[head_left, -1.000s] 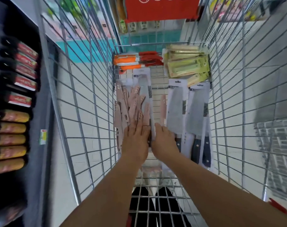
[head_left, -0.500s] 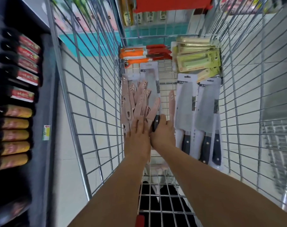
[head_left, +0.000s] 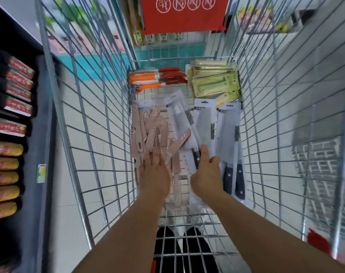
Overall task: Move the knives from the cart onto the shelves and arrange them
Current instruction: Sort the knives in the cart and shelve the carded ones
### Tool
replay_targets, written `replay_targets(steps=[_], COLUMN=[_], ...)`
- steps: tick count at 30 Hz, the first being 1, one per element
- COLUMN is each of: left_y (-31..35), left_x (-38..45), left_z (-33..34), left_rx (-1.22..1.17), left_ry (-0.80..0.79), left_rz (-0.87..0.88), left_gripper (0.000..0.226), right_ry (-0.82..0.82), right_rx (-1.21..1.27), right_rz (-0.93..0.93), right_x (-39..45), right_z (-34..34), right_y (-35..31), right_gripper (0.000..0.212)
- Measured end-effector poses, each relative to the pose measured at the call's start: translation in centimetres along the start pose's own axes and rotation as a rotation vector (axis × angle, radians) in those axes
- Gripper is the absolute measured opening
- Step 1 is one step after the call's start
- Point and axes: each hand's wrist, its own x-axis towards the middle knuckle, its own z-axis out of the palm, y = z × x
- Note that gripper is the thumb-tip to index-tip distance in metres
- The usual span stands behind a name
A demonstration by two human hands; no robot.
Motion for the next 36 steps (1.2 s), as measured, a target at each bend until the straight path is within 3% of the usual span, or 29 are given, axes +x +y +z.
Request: replay_targets(steps=[7,10,12,14,16,20,23,26,29,32,36], left_y=[2.6,5.9,8.4,10.1,11.1,11.8,11.4,10.3,8.6,6.4,4.1], left_x=[0.3,-0.6,-1.1,-1.0,-1.0,-1.2,-1.1,-0.9,-0.3,0.7,2.0], left_z=[-0.9,-2.2,-2.6,-1.8,-1.1,0.0,0.6,0.5,0.3,0.3,0.0], left_rx=[-0.188,-0.369,-0.543,-0.623,-0.616,-0.548,-0.484,-0.416,-0.258,-0.108,0.001], left_ry=[-0.003,0.055,-0.037,-0.077,-0.107,-0.186,-0.156,-0.023,0.096,0.037,0.024], left_rz=[-0.124,0.084,0.208,0.247,0.244,0.263,0.311,0.312,0.258,0.207,0.265], left_gripper=[0.073,0.063,0.048,0.051,0.058,0.064,0.062,0.066,0.073,0.085,0.081], right_ry=[0.033,0.042,0.062,0.091,0.110,-0.008,-0.081,-0.047,0.054,-0.062,-0.195], right_rx=[0.180,0.246,0.274,0.287,0.269,0.147,0.051,-0.118,-0.242,-0.365,-0.537], right_rz=[0.074,0.107,0.125,0.133,0.157,0.304,0.340,0.254,-0.023,-0.271,-0.406], right_x=[-1.4,-1.6,-1.6,-1.7,-1.5,-1.1,-0.8,-0.8,-0.4,0.6,2.2], right_z=[-2.7,-3.3,-3.5,-3.6,-3.5,-3.1,-3.4,-3.7,-3.2,-1.8,-0.3], right_y=[2.6,3.7,4.1,4.5,5.3,6.8,6.9,6.3,4.9,3.2,2.3], right_gripper=[0.093,0.091,0.085,0.076,0.073,0.076,0.086,0.090,0.082,0.087,0.079])
